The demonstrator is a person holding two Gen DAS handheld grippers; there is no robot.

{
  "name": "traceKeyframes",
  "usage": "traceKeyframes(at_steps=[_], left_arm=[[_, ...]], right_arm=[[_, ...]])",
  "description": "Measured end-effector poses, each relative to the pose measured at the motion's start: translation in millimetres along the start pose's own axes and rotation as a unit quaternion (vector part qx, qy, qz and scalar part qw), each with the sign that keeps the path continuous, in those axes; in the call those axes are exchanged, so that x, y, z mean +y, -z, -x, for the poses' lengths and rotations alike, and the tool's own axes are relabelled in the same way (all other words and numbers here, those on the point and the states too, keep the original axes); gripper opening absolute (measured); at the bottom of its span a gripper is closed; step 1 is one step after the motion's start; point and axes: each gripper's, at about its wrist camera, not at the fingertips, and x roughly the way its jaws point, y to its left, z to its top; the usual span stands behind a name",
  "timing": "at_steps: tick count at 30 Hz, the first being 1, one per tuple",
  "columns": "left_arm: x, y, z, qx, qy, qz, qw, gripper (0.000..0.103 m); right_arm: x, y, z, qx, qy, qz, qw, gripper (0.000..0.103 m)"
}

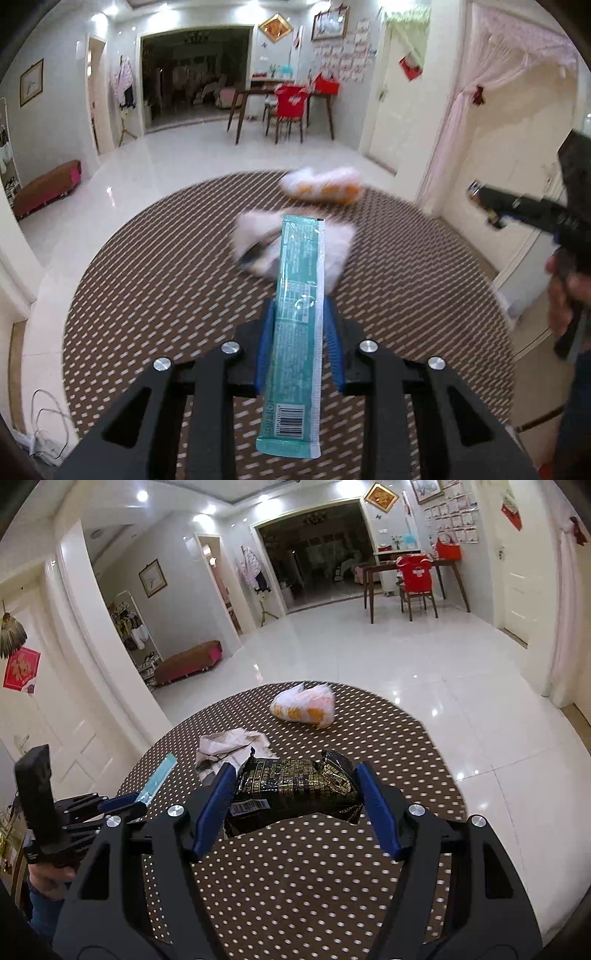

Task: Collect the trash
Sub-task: 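Carry both packages over the blue bucket and open both tools to drop them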

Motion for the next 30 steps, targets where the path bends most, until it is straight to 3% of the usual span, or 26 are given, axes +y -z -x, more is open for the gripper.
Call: traceKeyframes(at_steps=[8,17,22,30], left_arm=[[-77,-35,-26,-0.024,0.067,-0.002,0.9974,0.026],[-170,-55,-65,-0.018,0.126,-0.019,0.9917,0.026],[-206,-58,-90,-0.001,0.143,-0.031,0.9893,0.026],[-255,-56,-133,0.033,0.150,-0.052,0.9867,0.026]], right_arm=[[-41,3,39,-0.027,0.033,-0.023,0.999,0.067],[-132,21,87,-0.053,0.097,-0.098,0.989,0.067],[-188,49,80,-0.031,0.123,-0.153,0.980,0.067],[-259,102,34,0.032,0.121,-0.235,0.964,0.069]])
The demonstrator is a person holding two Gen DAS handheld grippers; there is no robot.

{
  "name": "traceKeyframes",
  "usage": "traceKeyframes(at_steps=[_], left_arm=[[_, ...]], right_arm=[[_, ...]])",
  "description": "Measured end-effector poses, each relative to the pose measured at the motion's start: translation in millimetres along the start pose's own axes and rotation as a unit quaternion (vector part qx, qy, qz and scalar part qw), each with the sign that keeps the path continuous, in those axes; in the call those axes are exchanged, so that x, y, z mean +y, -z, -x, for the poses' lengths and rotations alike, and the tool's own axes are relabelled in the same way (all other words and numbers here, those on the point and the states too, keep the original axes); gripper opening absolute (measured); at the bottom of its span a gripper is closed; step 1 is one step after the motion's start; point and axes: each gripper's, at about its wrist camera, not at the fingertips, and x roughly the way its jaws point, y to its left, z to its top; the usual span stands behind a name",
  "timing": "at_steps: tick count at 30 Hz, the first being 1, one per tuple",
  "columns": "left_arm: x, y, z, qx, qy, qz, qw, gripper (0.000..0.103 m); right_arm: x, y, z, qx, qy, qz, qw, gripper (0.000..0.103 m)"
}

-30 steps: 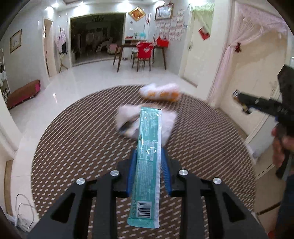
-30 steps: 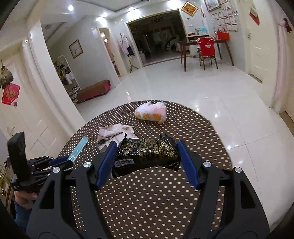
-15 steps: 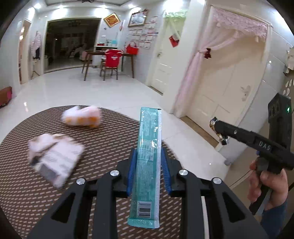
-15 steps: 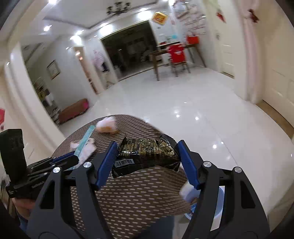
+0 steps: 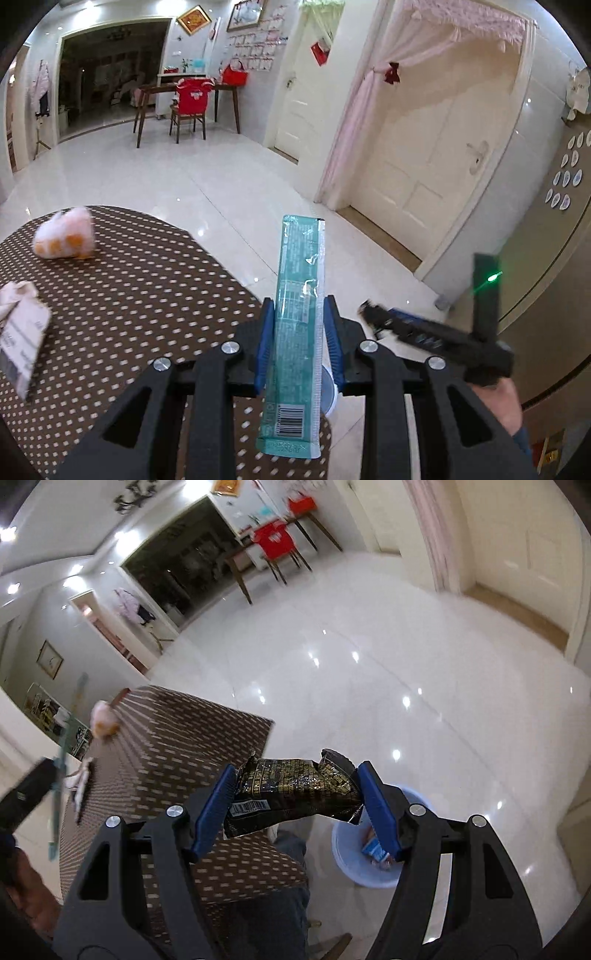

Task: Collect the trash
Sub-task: 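Carry both packages over the blue bucket and open both tools to drop them, then move both empty tools back over the remaining bags on the table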

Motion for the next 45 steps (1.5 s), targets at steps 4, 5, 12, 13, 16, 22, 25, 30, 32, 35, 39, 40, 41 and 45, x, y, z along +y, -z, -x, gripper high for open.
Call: traceKeyframes(at_steps=[4,5,12,13,16,22,25,30,32,35,39,40,41,45], left_arm=[[-12,-4,-27,0.018,0.004,-0.007,0.9998,0.026],[-15,-4,-34,0.022,0.006,-0.009,0.9997,0.026],[-36,-7,-83,0.065,0.015,-0.027,0.9974,0.026],[-37,-7,-89,0.071,0.017,-0.029,0.9969,0.026],[-40,-6,-105,0.089,0.019,-0.030,0.9954,0.026],[-51,-6,-132,0.126,0.026,-0.030,0.9913,0.028],[-52,-2,-144,0.142,0.009,-0.035,0.9892,0.047],[-49,-6,-145,0.135,-0.008,-0.009,0.9907,0.086],[-49,-5,-141,0.133,-0.019,-0.009,0.9910,0.089],[-51,-7,-133,0.124,-0.025,-0.011,0.9920,0.090],[-55,-8,-113,0.104,-0.026,-0.021,0.9940,0.092],[-56,-8,-109,0.100,-0.026,-0.024,0.9944,0.092],[-57,-9,-103,0.094,-0.027,-0.028,0.9948,0.092],[-58,-11,-83,0.079,-0.024,-0.031,0.9961,0.092]], right_arm=[[-33,4,-27,0.035,0.008,-0.034,0.999,0.073],[-38,4,-32,0.041,0.008,-0.041,0.998,0.077],[-70,-4,-19,0.009,0.009,-0.075,0.997,0.088],[-74,-6,-15,0.002,0.010,-0.077,0.997,0.088],[-81,-13,-1,-0.025,0.012,-0.084,0.996,0.089],[-85,-17,26,-0.071,0.003,-0.093,0.993,0.090],[-82,-22,30,-0.081,0.002,-0.094,0.992,0.091],[-82,-23,38,-0.086,0.004,-0.087,0.992,0.093],[-81,-21,40,-0.086,0.004,-0.086,0.993,0.095],[-77,-21,40,-0.087,0.010,-0.083,0.993,0.097],[-64,-19,47,-0.093,0.022,-0.072,0.993,0.097],[-61,-19,51,-0.096,0.024,-0.068,0.993,0.097],[-60,-20,54,-0.098,0.024,-0.066,0.993,0.097],[-45,-23,67,-0.110,0.021,-0.054,0.992,0.097]])
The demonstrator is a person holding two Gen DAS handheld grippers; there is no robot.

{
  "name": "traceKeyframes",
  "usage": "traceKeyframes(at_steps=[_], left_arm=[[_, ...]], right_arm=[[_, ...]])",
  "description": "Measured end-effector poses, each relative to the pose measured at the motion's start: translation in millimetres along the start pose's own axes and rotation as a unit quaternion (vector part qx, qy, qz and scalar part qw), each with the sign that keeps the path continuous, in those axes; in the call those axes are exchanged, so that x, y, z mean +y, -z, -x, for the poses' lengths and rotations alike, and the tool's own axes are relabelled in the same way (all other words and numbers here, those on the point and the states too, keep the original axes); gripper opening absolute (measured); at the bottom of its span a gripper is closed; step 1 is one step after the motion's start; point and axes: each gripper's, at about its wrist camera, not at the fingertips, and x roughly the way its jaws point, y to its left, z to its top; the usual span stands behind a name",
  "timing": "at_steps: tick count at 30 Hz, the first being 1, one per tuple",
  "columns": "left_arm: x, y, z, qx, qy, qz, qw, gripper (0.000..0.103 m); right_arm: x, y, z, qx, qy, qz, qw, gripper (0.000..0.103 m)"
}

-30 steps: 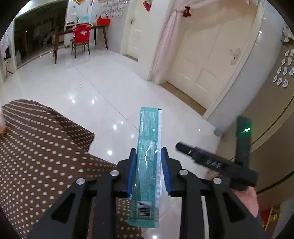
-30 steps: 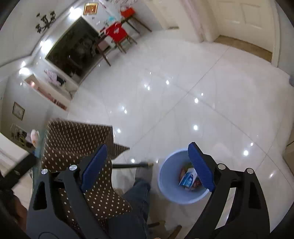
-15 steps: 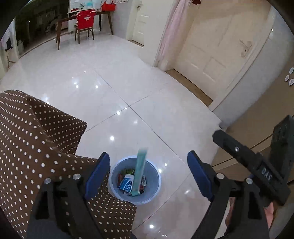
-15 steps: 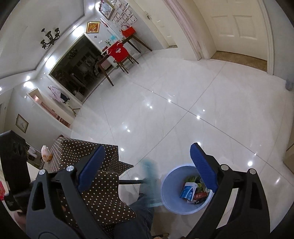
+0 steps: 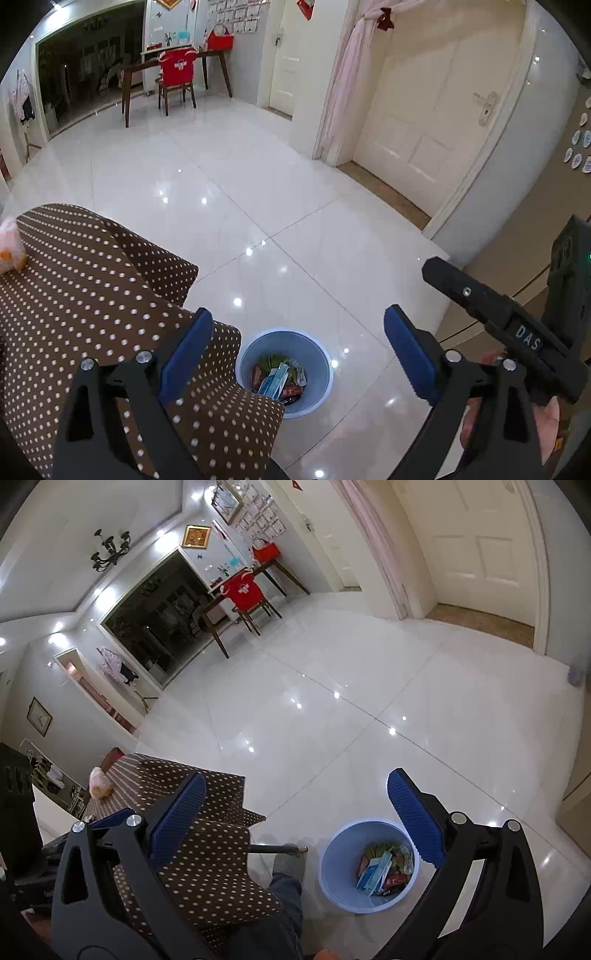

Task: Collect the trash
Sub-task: 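Move both empty tools back over the remaining bags on the table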

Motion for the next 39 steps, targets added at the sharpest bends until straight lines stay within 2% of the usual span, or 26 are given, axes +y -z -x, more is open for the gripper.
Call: traceKeyframes(at_steps=[9,18,30,39], left_arm=[[13,12,56,-0.045,-0.002,-0.001,0.9990,0.092],[53,28,112,-0.095,-0.026,0.012,0.9950,0.094],[145,60,170,-0.139,-0.077,0.067,0.9851,0.094],[225,90,197,-0.145,-0.128,0.119,0.9739,0.094]], right_arm=[[50,-2,21,-0.017,-0.013,0.039,0.999,0.097],[115,4,30,-0.020,-0.034,0.093,0.995,0.097],[204,23,21,-0.006,-0.068,0.165,0.984,0.097],[263,41,7,0.011,-0.079,0.207,0.975,0.097]])
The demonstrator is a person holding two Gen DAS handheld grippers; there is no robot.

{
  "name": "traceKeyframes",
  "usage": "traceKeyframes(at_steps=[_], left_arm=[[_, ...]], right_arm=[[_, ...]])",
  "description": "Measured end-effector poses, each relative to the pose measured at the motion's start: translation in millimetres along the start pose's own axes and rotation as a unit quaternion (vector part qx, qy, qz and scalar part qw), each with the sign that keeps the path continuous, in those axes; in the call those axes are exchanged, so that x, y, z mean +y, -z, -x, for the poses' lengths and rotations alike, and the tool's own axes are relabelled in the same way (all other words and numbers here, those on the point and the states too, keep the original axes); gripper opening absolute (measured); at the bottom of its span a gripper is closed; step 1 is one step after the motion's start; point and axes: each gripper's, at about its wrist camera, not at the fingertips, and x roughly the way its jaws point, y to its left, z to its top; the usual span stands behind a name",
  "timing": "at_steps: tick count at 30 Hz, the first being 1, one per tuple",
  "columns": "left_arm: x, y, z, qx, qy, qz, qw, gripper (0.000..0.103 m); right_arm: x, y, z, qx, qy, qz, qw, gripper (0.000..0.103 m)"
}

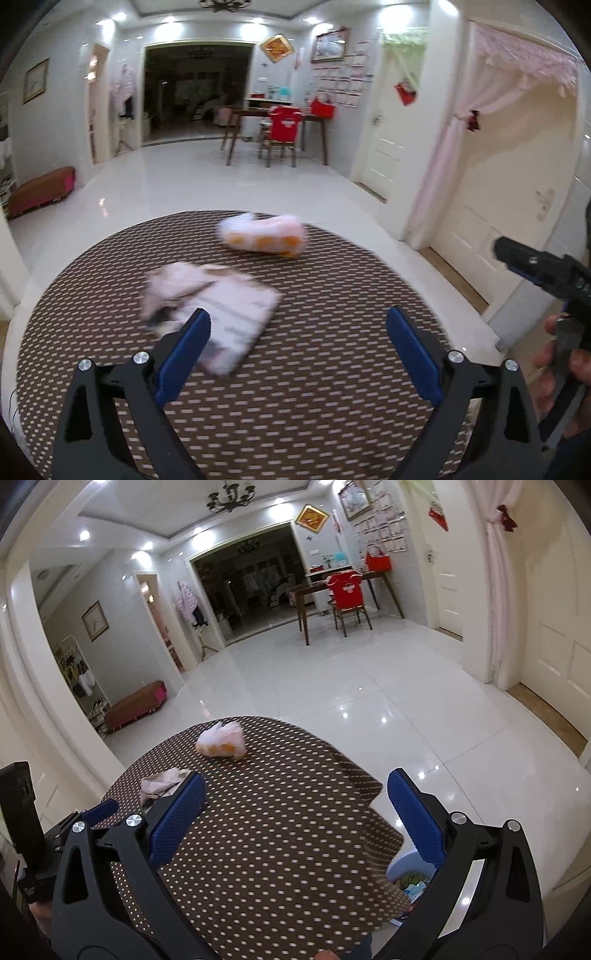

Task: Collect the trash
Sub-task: 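Move both empty tools back over the remaining bags on the table, then grasp the white printed mailer bag with the left tool while the right tool grasps the white plastic bag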

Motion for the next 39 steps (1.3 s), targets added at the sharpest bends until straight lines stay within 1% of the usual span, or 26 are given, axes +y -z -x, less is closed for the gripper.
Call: traceKeyframes(at_steps=[4,9,11,14,18,22,23,24,25,26,27,29,30,31,32,34,35,39], left_arm=[[47,0,-4,0.007,-0.033,0.020,0.9992,0.094],[97,2,-28,0.037,-0.078,0.028,0.9959,0.094],[111,0,-38,0.049,-0.087,0.028,0.9946,0.094],[128,-6,-56,0.064,-0.093,0.029,0.9933,0.094],[133,-13,-76,0.077,-0.094,0.019,0.9924,0.094],[139,-17,-96,0.091,-0.081,0.015,0.9924,0.093],[139,-17,-99,0.094,-0.076,0.015,0.9925,0.086],[139,-16,-104,0.104,-0.065,0.013,0.9924,0.069],[139,-15,-109,0.114,-0.049,0.010,0.9922,0.066],[138,-15,-112,0.117,-0.039,0.008,0.9923,0.059],[135,-15,-113,0.114,-0.038,0.001,0.9927,0.052],[129,-16,-115,0.116,-0.025,-0.014,0.9929,0.039],[127,-17,-114,0.114,-0.028,-0.020,0.9929,0.036],[126,-18,-114,0.112,-0.029,-0.023,0.9930,0.035],[126,-19,-115,0.110,-0.029,-0.023,0.9932,0.034],[128,-18,-112,0.107,-0.024,-0.013,0.9939,0.031],[130,-17,-110,0.105,-0.022,-0.007,0.9942,0.030],[130,-13,-92,0.092,-0.022,0.013,0.9954,0.028]], right_arm=[[21,2,-17,0.012,-0.006,0.013,1.000,0.097],[42,8,-44,0.038,-0.019,0.028,0.999,0.097],[53,8,-60,0.050,-0.026,0.037,0.998,0.097],[64,7,-81,0.065,-0.035,0.053,0.996,0.097],[77,-1,-127,0.093,-0.048,0.070,0.992,0.097],[89,-9,-175,0.126,-0.059,0.087,0.986,0.097],[93,-11,-186,0.134,-0.061,0.093,0.985,0.097],[98,-15,-202,0.142,-0.064,0.099,0.983,0.097],[101,-15,-211,0.146,-0.067,0.101,0.982,0.097],[106,-17,-227,0.156,-0.071,0.107,0.979,0.097],[109,-18,-237,0.162,-0.071,0.111,0.978,0.097],[112,-17,-258,0.179,-0.075,0.118,0.974,0.097],[115,-16,-270,0.190,-0.078,0.121,0.971,0.094],[116,-15,-275,0.193,-0.079,0.122,0.970,0.087],[118,-14,-277,0.194,-0.083,0.122,0.970,0.058],[118,-13,-277,0.200,-0.092,0.115,0.969,0.052],[118,-12,-273,0.198,-0.096,0.113,0.969,0.042],[113,-3,-245,0.187,-0.102,0.113,0.971,0.041]])
